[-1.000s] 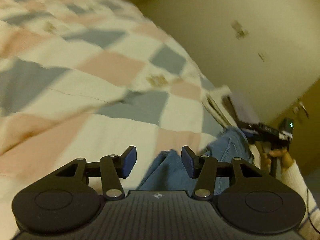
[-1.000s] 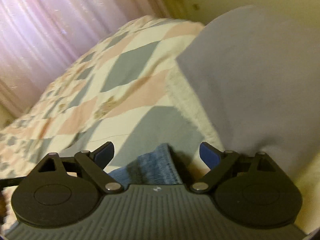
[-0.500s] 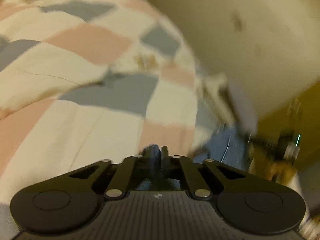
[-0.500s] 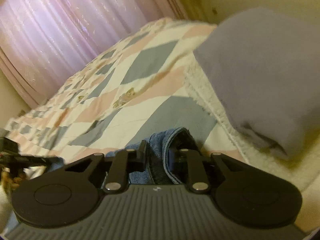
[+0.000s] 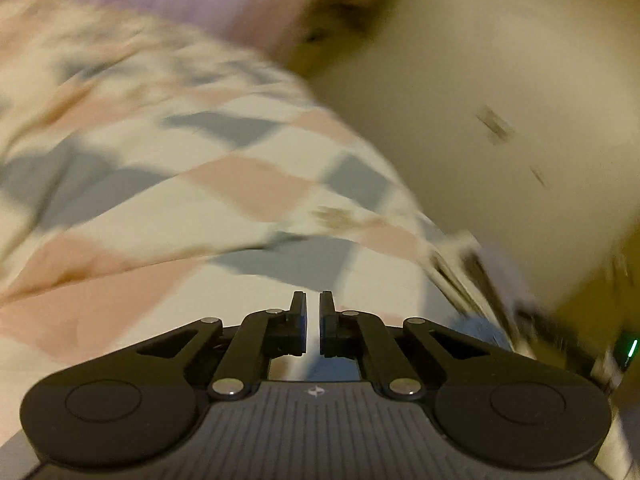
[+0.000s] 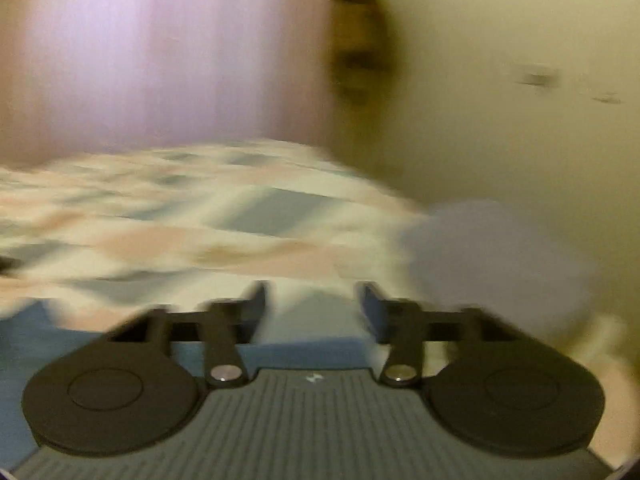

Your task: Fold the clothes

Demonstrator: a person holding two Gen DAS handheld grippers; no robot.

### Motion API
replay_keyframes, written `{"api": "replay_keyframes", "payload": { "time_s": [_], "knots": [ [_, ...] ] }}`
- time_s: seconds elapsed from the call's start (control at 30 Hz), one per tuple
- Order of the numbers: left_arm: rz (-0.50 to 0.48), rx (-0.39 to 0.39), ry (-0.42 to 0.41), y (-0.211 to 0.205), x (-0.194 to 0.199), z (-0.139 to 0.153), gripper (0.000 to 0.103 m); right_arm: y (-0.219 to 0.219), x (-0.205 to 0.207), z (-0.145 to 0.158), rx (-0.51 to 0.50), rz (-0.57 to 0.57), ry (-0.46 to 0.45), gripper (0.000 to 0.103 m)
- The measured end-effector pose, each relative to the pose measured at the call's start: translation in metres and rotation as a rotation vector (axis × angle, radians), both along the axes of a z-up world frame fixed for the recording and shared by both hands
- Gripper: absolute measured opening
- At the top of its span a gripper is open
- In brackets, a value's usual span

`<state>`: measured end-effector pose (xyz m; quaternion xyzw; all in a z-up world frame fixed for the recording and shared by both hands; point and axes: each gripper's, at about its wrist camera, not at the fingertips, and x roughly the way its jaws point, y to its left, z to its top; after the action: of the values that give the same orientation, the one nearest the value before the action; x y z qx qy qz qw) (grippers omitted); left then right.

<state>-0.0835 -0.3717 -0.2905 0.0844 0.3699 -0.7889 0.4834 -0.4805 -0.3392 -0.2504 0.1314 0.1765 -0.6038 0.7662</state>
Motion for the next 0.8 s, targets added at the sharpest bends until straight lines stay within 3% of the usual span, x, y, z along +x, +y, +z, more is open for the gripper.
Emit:
{"api": "replay_keyframes", "payload": {
  "time_s": [0.07,0.17,0.2,0.23,0.3,0.4,0.47,0.53,0.57,0.63,0.73,0.8],
  "knots": [
    [-0.11,-0.015,-0.058,0.002,-0.035,-0.003,0.002,0.004,0.034,-0.007,0.067,0.193,-0.025,0.0],
    [-0.167,-0.042,-0.2,-0.003,-0.07,-0.022,0.001,-0.004,0.082,-0.036,0.126,0.339,0.073,0.0],
    [-0.153,-0.055,-0.262,-0.007,-0.075,-0.031,0.006,-0.012,0.092,-0.048,0.148,0.343,0.129,0.0],
    [-0.144,-0.055,-0.302,-0.012,-0.077,-0.041,0.008,-0.02,0.094,-0.056,0.158,0.307,0.183,0.0],
    [-0.141,-0.011,-0.253,-0.023,-0.066,-0.054,0.009,-0.038,0.08,-0.066,0.173,0.198,0.225,0.0],
    [-0.119,-0.009,-0.206,-0.024,-0.053,-0.052,0.008,-0.047,0.044,-0.052,0.227,0.132,0.051,0.0],
    [-0.074,-0.018,-0.179,-0.012,-0.042,-0.04,0.0,-0.031,0.031,-0.039,0.177,0.1,0.049,0.0],
    [-0.04,0.001,-0.108,0.003,-0.025,-0.029,0.004,-0.008,0.01,-0.032,0.136,0.067,0.023,0.01],
    [-0.035,0.017,-0.09,0.013,-0.02,-0.026,0.004,0.003,-0.003,-0.031,0.128,0.044,0.005,0.023],
    [-0.05,0.043,-0.101,0.035,-0.017,-0.024,0.004,0.019,-0.026,-0.041,0.167,-0.005,-0.005,0.028],
    [-0.087,0.083,-0.194,0.081,-0.023,-0.031,0.007,0.04,-0.06,-0.056,0.234,-0.072,-0.02,0.019],
    [-0.075,0.122,-0.232,0.116,-0.02,-0.036,0.007,0.06,-0.073,-0.05,0.221,-0.127,-0.031,0.018]
  ]
}}
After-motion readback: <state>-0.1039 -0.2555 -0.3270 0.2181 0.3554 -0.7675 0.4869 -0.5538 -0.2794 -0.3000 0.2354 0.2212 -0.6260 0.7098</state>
